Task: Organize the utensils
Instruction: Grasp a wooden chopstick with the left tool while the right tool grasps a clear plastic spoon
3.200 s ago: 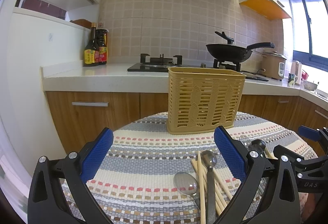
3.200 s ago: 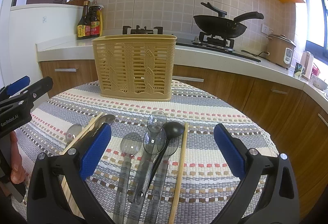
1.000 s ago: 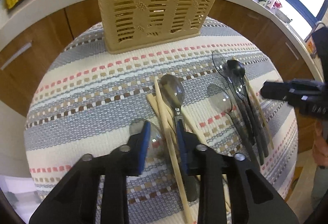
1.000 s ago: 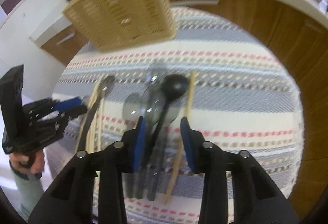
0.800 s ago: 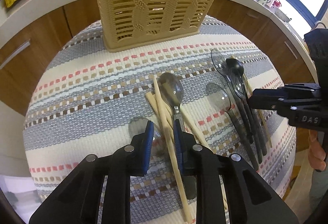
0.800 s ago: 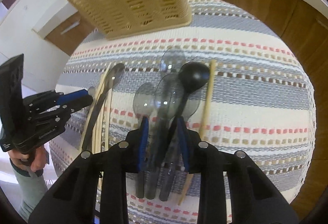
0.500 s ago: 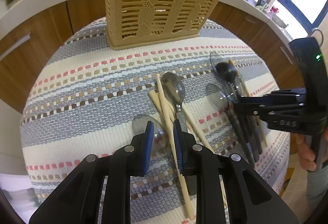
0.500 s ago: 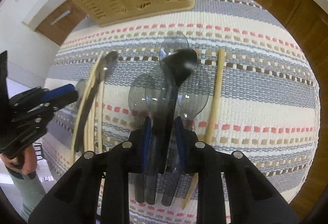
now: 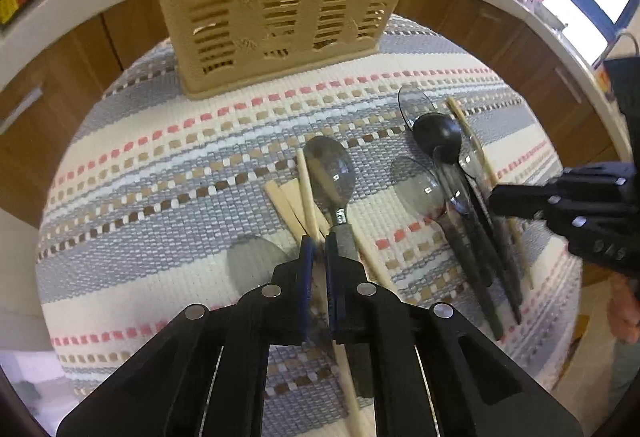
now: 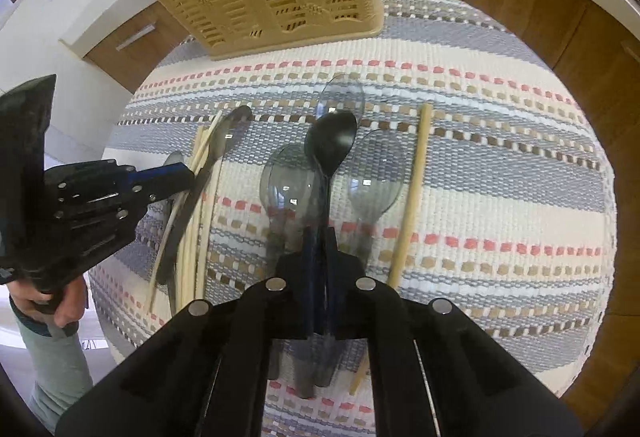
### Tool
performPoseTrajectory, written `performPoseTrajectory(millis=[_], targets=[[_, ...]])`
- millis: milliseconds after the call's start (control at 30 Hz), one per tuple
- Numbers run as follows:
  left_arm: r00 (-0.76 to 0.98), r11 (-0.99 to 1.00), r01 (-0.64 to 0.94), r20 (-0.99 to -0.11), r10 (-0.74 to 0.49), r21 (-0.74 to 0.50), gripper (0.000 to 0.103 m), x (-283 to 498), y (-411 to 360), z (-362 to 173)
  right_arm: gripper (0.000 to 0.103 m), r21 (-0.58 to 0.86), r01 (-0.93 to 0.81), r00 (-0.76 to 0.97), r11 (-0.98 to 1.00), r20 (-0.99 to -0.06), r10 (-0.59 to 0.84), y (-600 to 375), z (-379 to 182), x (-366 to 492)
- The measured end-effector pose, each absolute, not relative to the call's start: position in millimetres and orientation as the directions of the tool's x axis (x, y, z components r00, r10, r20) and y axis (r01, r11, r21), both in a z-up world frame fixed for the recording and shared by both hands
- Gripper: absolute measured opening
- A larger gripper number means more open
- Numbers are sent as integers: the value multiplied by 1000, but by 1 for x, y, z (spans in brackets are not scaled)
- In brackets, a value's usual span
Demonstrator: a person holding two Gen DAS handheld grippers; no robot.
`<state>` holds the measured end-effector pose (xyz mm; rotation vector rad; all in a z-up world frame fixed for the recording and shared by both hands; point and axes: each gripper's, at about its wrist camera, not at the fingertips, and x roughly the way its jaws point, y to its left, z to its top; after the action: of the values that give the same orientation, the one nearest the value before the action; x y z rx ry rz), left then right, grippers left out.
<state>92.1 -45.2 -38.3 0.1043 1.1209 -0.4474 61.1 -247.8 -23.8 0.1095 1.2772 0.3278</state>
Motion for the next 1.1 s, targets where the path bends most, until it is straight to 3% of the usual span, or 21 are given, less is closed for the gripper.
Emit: performPoseTrajectory(millis=[200,400,500,567,600,700,733,767,900,967,1100], targets=[[424,922,343,-846,-324,-181,3,87,-25,-29,5,305,-228,260,925,-896,360,-260,-9,49],[442,915,334,-820,-363,-225,3,80,-5,-18,19,269,-284,227,920,-914,337,-238,-13,46],[445,910,340,-812,-378,-237,3,75,1,-15,29,267,-275,232,923,-914,333,-239,-13,47],[445,907,343,-808,-386,-244,3,73,5,-16,49,258,-265,247,929,-913,324,-239,-12,49],[447,906,345,-806,-388,-245,3,72,7,-15,52,255,-259,257,932,-912,321,-241,-11,49],[452,905,346,-801,-392,-247,3,71,9,-16,49,219,-262,235,940,-930,282,-240,-13,48],[453,905,346,-800,-393,-249,3,72,7,-19,35,216,-259,225,942,-934,276,-238,-15,49],[454,904,347,-798,-396,-251,3,72,6,-19,27,215,-256,204,943,-941,270,-235,-19,50],[459,900,357,-793,-402,-249,3,71,3,-19,21,179,-250,198,952,-953,231,-223,-33,55],[466,900,361,-789,-400,-243,3,69,2,-18,10,163,-257,207,953,-953,219,-222,-31,55],[505,903,365,-766,-397,-227,3,65,4,-8,10,141,-286,251,948,-943,217,-223,-17,48]])
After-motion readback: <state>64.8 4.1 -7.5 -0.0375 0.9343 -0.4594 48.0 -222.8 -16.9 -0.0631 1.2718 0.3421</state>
